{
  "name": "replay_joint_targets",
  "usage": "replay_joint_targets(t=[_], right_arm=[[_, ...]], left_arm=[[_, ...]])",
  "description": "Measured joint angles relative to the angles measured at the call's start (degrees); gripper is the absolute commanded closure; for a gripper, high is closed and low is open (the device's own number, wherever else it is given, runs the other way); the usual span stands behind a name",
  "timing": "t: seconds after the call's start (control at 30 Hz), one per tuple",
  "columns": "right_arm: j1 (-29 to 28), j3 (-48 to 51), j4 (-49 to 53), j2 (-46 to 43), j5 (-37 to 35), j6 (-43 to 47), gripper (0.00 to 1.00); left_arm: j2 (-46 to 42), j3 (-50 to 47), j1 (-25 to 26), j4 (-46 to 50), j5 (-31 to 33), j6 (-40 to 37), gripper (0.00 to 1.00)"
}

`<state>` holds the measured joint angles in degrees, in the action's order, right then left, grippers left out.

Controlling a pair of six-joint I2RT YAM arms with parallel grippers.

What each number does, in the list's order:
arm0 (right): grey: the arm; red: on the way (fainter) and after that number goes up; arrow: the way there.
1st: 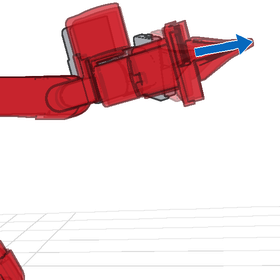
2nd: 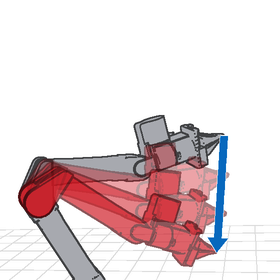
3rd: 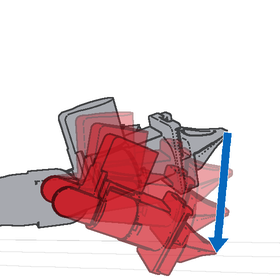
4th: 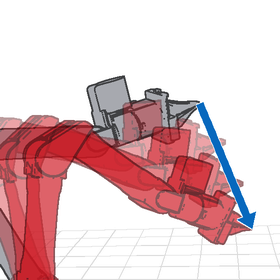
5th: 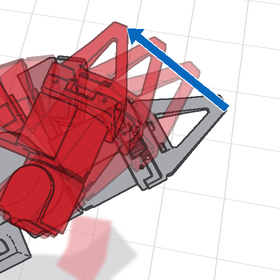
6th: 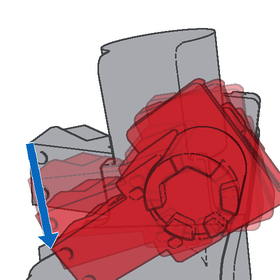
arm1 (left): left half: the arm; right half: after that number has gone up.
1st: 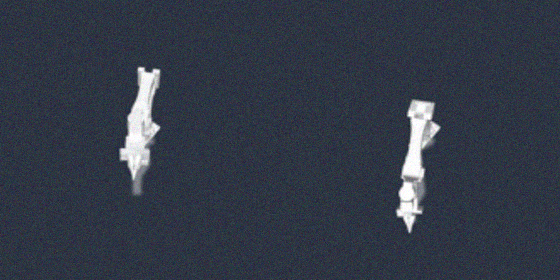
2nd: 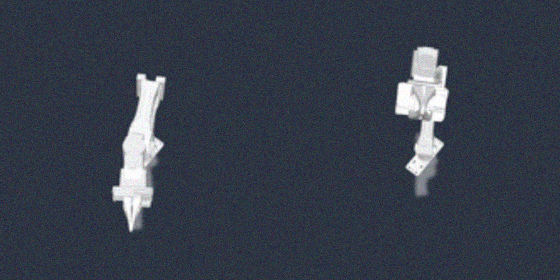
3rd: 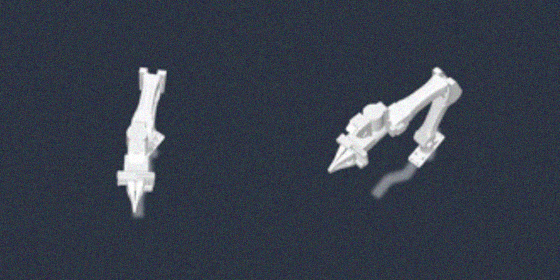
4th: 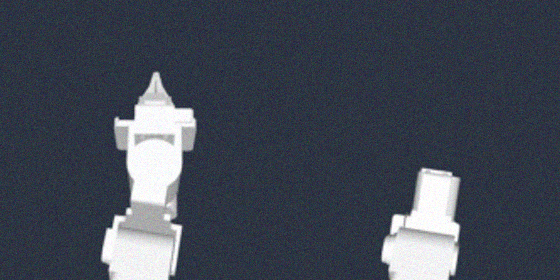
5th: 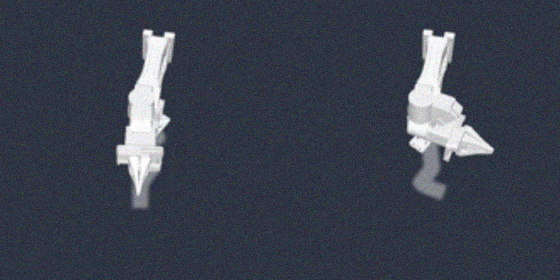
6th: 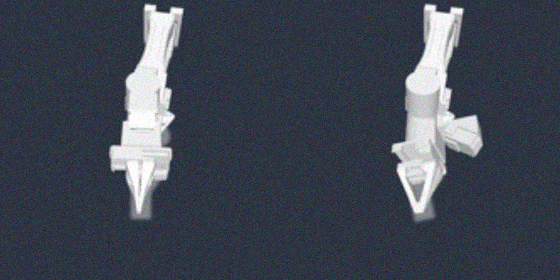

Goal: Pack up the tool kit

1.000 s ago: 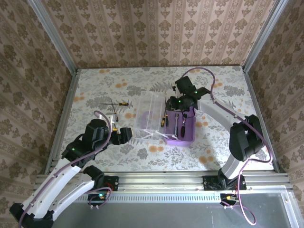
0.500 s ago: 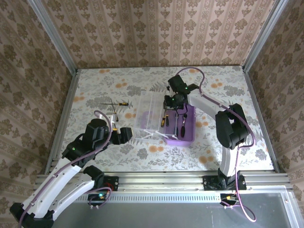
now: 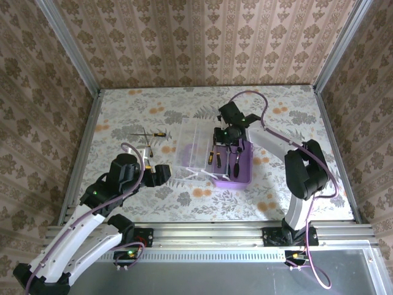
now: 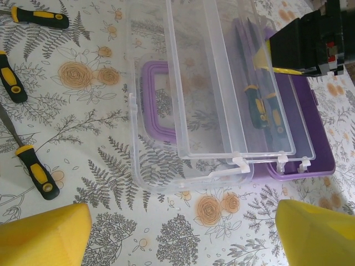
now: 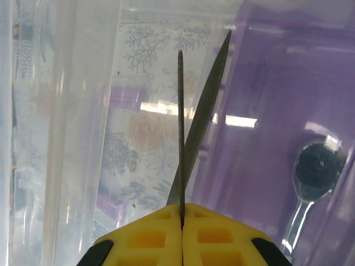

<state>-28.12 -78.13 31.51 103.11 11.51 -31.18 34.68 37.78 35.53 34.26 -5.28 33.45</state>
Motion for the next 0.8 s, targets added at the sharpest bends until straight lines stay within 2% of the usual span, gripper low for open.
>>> replay_joint_targets(t=[0.1, 0.37, 0.5, 0.67, 0.8], right_arm=[[-0.28, 1.05, -0.04, -1.03, -0.85, -1.07, 0.77], [-0.33, 1.46, -0.02, -4.17, -3.89, -2.36, 0.68], [-0.33, 3.43, -0.26, -10.51, -5.75, -2.71, 0.65], [-0.33, 9.01, -3.26, -21.42, -6.86, -2.86, 0.61], [-0.33, 15.41, -5.62, -28.37, -7.10, -2.84, 0.58]], left_arm=[[-0.33, -0.74, 0.00, 0.04, -0.13, 0.04, 0.12], [-0.33, -0.87, 0.00, 0.07, 0.00, 0.55, 0.12], [-0.09, -0.85, -0.70, 1.60, 4.11, 2.47, 0.12], [3.04, -0.61, -5.88, 6.10, 10.38, 5.90, 0.13], [9.16, -0.59, -11.17, 7.08, 11.80, 7.02, 0.20]])
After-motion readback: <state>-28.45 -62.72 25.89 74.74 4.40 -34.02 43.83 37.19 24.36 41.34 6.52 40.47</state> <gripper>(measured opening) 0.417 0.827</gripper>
